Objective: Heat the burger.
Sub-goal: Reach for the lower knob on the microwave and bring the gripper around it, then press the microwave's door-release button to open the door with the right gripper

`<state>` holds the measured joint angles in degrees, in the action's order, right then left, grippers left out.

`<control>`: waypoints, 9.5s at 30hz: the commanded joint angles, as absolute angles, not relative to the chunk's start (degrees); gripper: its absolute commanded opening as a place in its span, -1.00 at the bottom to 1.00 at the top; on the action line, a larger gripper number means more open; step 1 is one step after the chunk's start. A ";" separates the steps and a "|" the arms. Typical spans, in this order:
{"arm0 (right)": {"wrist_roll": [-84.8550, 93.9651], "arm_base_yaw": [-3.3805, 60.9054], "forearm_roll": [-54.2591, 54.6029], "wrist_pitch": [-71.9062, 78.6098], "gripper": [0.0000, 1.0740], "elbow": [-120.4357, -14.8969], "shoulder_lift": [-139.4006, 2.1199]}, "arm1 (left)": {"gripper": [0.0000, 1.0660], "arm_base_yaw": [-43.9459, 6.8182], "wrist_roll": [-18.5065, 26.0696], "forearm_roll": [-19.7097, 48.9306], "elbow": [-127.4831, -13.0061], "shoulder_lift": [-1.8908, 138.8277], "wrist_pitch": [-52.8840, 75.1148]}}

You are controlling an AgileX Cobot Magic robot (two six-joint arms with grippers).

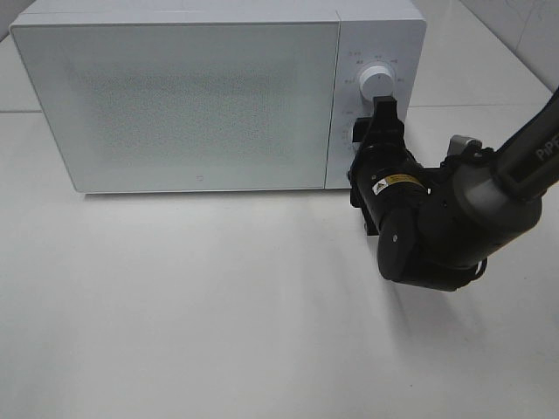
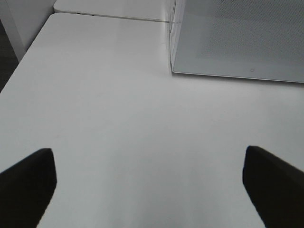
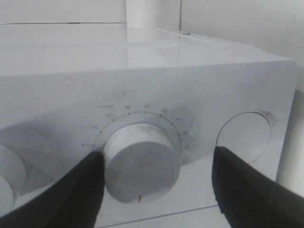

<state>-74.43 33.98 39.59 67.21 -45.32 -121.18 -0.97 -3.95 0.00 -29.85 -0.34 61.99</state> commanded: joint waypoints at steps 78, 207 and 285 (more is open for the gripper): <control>-2.86 27.44 1.15 -51.85 0.36 -44.86 -40.51 | 0.88 -0.86 -4.07 0.00 -29.79 -1.15 61.31; -4.24 8.65 -4.53 34.38 0.32 -18.79 -57.64 | 0.88 -0.86 -4.07 0.00 -29.79 -0.97 61.31; -72.54 46.18 42.63 65.72 -1.00 -23.72 -104.85 | 0.88 -0.86 -4.07 0.00 -29.79 -0.97 61.31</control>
<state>-68.30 45.95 43.32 66.98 -23.26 -104.74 -0.97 -3.95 0.00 -29.85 -0.34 61.99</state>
